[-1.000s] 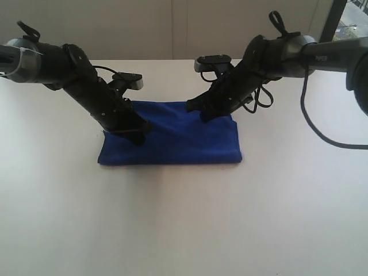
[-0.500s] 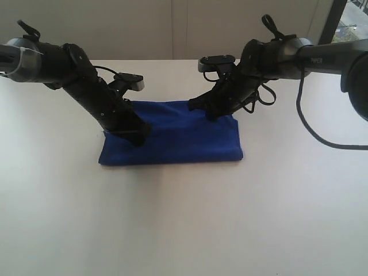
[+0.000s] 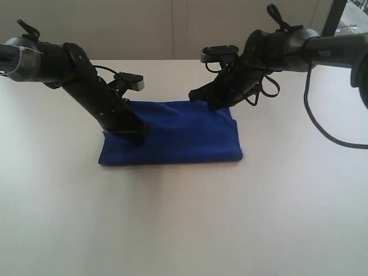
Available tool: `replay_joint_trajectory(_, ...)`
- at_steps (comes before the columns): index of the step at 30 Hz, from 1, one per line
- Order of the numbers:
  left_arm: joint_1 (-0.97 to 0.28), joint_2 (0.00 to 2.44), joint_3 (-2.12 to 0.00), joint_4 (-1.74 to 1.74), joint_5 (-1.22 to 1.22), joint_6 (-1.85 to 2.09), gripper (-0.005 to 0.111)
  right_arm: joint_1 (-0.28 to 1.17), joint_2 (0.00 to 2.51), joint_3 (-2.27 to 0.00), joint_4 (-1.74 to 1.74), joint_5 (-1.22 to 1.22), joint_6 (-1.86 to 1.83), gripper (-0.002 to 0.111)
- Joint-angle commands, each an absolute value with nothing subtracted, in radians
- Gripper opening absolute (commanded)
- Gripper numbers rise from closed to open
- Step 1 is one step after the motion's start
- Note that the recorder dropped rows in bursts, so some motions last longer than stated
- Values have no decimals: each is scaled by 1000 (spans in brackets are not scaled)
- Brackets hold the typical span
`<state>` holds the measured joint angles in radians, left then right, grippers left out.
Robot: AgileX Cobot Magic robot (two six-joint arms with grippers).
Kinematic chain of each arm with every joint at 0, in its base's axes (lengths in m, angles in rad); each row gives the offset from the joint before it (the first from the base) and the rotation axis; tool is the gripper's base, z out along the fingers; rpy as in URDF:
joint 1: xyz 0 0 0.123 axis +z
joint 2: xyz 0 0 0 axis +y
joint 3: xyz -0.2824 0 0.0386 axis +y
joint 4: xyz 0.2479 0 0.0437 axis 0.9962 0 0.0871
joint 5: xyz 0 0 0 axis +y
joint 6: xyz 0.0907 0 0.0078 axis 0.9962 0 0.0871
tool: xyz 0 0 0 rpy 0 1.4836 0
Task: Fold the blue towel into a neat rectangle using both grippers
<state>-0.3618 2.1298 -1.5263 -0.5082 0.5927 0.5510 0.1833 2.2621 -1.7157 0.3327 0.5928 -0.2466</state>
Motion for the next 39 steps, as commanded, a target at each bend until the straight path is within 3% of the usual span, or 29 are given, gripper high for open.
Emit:
replay_joint_trajectory(1,-361,2097,-1542,-508,625,553,0,179,2231,-1725,324,635,-243,0)
replay_joint_trajectory(24,-298,1887,-1520,-184,902,231,0,149,2034,-1702,192,999,-97,0)
replay_joint_trajectory(34,-272,1746,-1273,-184,765,184,0,149,1837,-1397,178,843,-84,0)
replay_joint_trajectory(39,-189,1657,-1209,-197,757,171,0,132,1715,-1244,180,732,-83,0)
